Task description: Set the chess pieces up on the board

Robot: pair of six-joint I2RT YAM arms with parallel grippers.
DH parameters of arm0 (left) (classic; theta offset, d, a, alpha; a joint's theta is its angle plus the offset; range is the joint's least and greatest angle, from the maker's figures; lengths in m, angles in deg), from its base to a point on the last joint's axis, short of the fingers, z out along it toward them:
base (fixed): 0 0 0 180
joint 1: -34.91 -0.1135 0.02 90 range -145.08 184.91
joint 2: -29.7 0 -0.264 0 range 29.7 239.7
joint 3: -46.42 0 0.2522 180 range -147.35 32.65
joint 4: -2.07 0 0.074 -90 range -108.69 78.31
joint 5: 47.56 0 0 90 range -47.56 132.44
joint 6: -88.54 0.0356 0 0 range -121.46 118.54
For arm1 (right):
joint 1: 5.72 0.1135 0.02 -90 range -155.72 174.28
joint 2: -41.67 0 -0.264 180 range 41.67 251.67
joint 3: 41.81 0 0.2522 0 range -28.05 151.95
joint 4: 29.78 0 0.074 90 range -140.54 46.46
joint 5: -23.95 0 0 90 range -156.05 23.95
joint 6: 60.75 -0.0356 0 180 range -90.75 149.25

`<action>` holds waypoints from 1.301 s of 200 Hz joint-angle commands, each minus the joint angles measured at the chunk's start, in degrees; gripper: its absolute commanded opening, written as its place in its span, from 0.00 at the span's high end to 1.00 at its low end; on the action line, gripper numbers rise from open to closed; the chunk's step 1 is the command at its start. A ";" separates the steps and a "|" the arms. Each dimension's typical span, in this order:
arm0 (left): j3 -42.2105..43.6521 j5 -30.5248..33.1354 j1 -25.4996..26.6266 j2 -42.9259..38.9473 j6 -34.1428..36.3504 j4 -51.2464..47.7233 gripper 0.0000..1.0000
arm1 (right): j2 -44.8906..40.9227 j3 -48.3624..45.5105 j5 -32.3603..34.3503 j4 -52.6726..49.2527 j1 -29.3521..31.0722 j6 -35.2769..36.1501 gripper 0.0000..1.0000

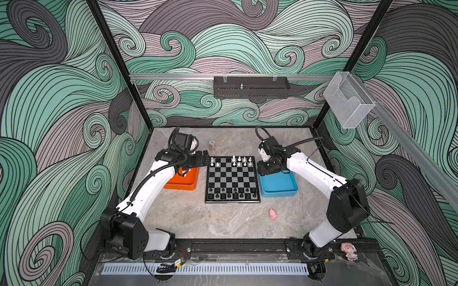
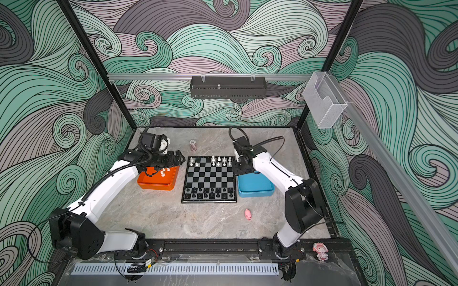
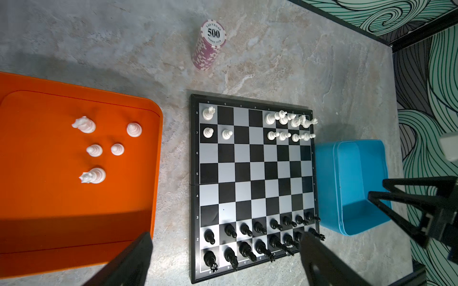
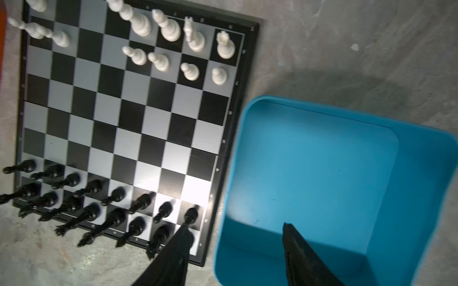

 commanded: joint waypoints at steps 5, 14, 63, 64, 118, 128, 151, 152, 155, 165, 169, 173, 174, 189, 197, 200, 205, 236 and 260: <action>-0.55 7.90 -1.64 -1.88 0.82 -4.93 0.03 | -1.28 2.66 -0.60 -2.13 -2.60 1.68 0.15; -0.51 8.59 -2.80 -1.83 0.56 -6.05 0.02 | -1.06 3.68 0.20 -2.64 -3.28 1.53 0.03; -0.28 7.37 -11.61 -0.64 -1.80 -9.92 0.01 | -0.52 5.39 -0.79 -3.13 -5.94 0.66 0.01; -0.31 7.33 -11.83 -0.57 -1.88 -10.00 0.01 | -0.49 5.39 -0.83 -3.17 -5.99 0.74 0.01; -0.76 3.40 -20.04 2.51 -4.88 -13.02 0.01 | -0.94 4.31 -3.88 -2.41 -8.46 1.68 0.01; -1.01 3.44 -20.85 3.04 -5.20 -13.34 0.01 | -1.06 3.88 -4.77 -1.63 -8.91 1.93 0.01; -1.84 3.36 -22.05 4.76 -5.66 -13.82 0.02 | -1.35 2.48 -5.67 -0.13 -9.62 2.26 0.01; -1.92 3.26 -22.11 4.76 -5.66 -13.84 0.02 | -1.35 2.45 -5.78 -0.04 -9.63 2.28 0.01; -2.18 3.24 -22.16 6.45 -5.61 -14.06 0.02 | -1.36 2.23 -5.94 0.18 -9.69 2.38 0.01; -3.67 2.62 -22.47 8.46 -5.50 -15.17 0.03 | -1.36 1.54 -6.51 1.14 -9.89 2.69 0.01; -4.45 2.23 -22.59 9.35 -5.26 -15.74 0.04 | -1.28 1.22 -6.90 1.45 -9.93 2.82 0.01; -5.34 1.84 -22.55 10.27 -5.10 -16.48 0.05 | -1.20 0.99 -7.13 1.67 -10.03 2.90 0.01; -5.56 1.80 -22.58 10.51 -5.07 -16.67 0.05 | -1.18 0.95 -7.26 1.78 -10.05 2.96 0.01; -8.26 0.90 -22.60 14.04 -4.70 -18.68 0.08 | -0.79 0.27 -8.02 2.53 -10.16 3.38 0.01; -9.07 0.47 -22.61 15.49 -3.71 -18.39 0.10 | -0.52 0.00 -8.23 2.81 -10.32 3.69 0.01; -9.29 0.52 -22.52 15.97 -3.29 -18.31 0.10 | -0.45 -0.05 -8.40 2.90 -10.42 3.75 0.01; -9.83 0.60 -22.43 16.75 -2.70 -18.33 0.12 | -0.26 -0.13 -8.71 3.00 -10.47 3.96 0.01; -11.62 2.40 -22.34 19.76 -0.53 -17.70 0.19 | 0.23 -0.73 -10.18 3.75 -11.12 4.15 0.01; -12.31 1.59 -22.27 21.96 0.14 -17.35 0.22 | 0.18 -1.28 -10.94 4.46 -11.28 3.98 0.01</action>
